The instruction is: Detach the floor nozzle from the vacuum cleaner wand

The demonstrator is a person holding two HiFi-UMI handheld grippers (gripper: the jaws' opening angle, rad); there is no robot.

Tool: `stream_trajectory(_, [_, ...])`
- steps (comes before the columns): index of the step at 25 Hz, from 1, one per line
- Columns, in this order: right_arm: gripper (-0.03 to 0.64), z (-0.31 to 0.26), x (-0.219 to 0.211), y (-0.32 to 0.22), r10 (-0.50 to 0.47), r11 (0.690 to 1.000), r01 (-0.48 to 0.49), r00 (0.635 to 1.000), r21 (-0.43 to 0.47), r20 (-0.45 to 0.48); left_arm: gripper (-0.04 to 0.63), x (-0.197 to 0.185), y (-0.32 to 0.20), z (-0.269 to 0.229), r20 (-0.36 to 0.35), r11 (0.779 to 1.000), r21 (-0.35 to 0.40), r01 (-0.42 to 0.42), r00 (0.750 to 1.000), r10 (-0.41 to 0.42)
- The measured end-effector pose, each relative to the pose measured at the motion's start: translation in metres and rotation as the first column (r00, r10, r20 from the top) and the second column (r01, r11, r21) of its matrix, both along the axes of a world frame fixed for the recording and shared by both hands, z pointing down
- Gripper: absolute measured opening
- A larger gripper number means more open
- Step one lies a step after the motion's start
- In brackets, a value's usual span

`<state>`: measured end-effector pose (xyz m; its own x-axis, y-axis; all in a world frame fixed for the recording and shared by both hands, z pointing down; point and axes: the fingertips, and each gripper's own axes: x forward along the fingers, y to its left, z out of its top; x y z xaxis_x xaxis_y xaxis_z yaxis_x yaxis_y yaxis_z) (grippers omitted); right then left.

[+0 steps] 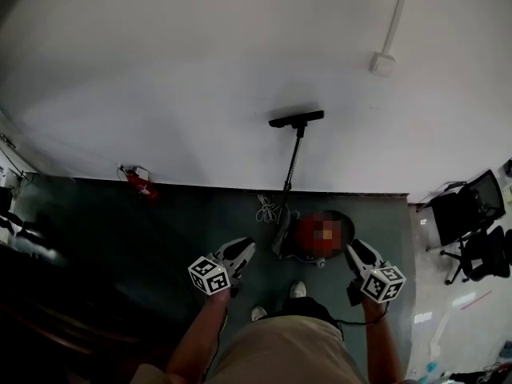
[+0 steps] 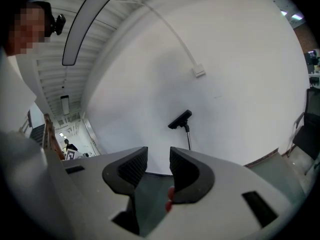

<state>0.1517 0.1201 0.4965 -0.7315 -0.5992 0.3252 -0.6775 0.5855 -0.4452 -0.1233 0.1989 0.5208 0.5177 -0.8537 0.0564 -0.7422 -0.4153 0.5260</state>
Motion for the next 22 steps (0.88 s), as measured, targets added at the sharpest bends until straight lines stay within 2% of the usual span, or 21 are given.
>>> stream_trajectory(4, [0.140,-0.008,0.009,-0.044,0.021,1.000,-0.021,0.999,0.010,0.037,0.048,0.002,-0.029,-0.012,0.022,1.000,-0.014,0.027,0.999,-0.027])
stream_trajectory(8, [0.140,-0.013,0.002,-0.078,-0.011,1.000,0.009,0.998,0.030,0.063,0.048,0.011,-0.044,-0.028,0.085,1.000,-0.017,0.024,0.996,-0.023])
stream_trajectory(14, [0.140,0.001,-0.023,-0.118,-0.074,0.997,0.074,0.990,0.004,0.120,0.048,0.001,-0.063,-0.015,0.114,0.992,-0.090,0.085,0.991,-0.075])
stream_trajectory(17, [0.140,0.016,-0.035,-0.133,-0.092,0.995,0.098,0.984,-0.033,0.154,0.048,-0.011,-0.071,-0.011,0.143,0.985,-0.113,0.132,0.983,-0.115])
stream_trajectory(20, [0.138,0.027,-0.055,-0.143,-0.112,0.992,0.121,0.982,-0.047,0.154,0.048,-0.035,-0.083,-0.012,0.144,0.978,-0.096,0.188,0.974,-0.173])
stream_trajectory(22, [0.140,0.025,-0.070,-0.144,-0.119,0.991,0.127,0.981,-0.042,0.154,0.048,-0.050,-0.090,-0.013,0.148,0.979,-0.085,0.187,0.974,-0.173])
